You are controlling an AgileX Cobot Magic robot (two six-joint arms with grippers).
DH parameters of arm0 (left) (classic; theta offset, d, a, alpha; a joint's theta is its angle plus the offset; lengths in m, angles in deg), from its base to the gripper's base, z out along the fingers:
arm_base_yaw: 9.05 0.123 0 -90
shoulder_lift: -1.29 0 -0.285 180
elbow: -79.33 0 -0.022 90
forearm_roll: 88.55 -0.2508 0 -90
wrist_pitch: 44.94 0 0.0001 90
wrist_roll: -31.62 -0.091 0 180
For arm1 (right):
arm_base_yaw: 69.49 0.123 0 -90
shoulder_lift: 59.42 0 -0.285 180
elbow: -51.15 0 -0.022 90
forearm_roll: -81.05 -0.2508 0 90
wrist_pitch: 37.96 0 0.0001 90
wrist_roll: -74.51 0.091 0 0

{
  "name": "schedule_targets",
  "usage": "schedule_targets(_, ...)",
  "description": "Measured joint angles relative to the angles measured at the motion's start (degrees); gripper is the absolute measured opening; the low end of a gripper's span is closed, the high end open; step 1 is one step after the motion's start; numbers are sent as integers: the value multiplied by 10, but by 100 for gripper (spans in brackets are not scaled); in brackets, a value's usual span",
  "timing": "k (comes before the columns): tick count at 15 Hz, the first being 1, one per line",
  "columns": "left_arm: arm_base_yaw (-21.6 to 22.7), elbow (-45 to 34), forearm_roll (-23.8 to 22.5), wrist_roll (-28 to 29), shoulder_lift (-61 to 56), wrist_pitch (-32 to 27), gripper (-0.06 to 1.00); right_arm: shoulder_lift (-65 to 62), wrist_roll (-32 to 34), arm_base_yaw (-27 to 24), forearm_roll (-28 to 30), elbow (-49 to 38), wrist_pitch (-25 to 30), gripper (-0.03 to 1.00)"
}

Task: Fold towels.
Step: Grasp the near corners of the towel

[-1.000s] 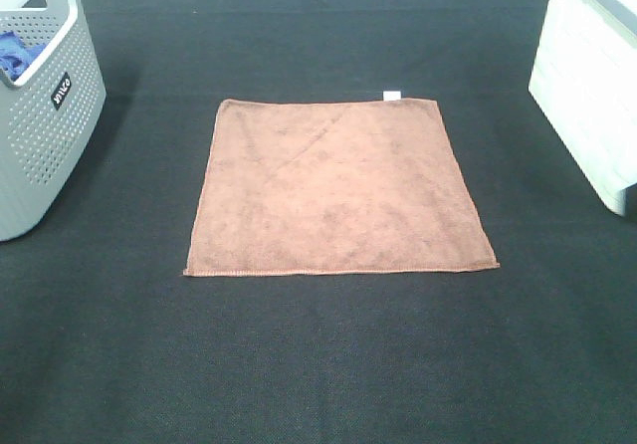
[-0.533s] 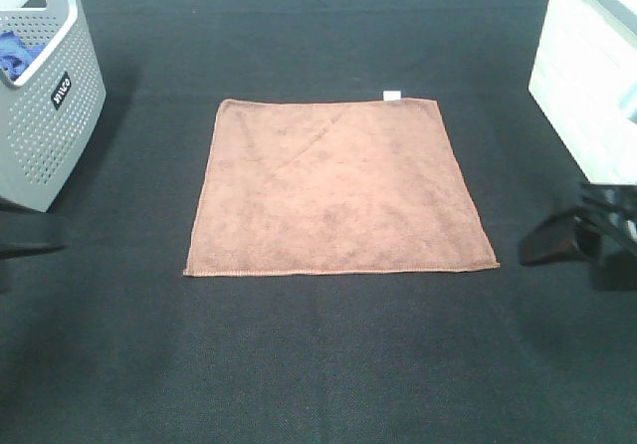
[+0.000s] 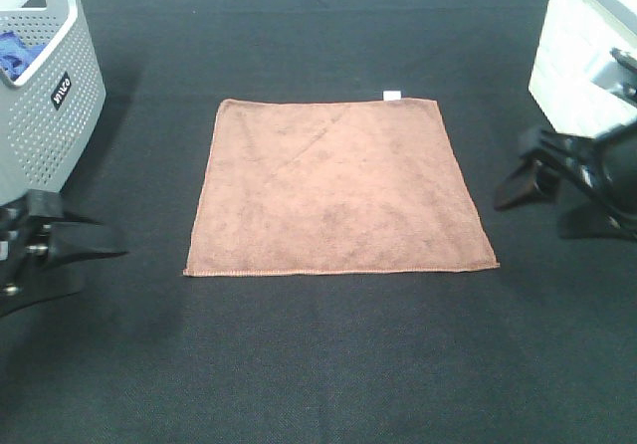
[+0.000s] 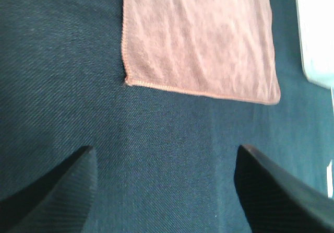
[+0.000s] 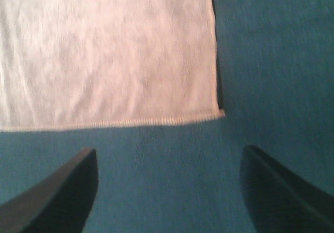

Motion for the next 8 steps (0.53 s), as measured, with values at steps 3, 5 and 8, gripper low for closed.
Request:
schedule_targets(3, 0, 71, 9, -23, 109, -26, 70, 97, -5, 0, -4, 68, 28, 72)
schedule_targets(5, 0, 112, 10, -23, 171, -41, 70, 160, -21, 0, -4, 93, 38, 72)
schedule_targets(8, 0, 143, 10, -24, 215, -61, 70, 200, -34, 0, -4, 116, 42, 72)
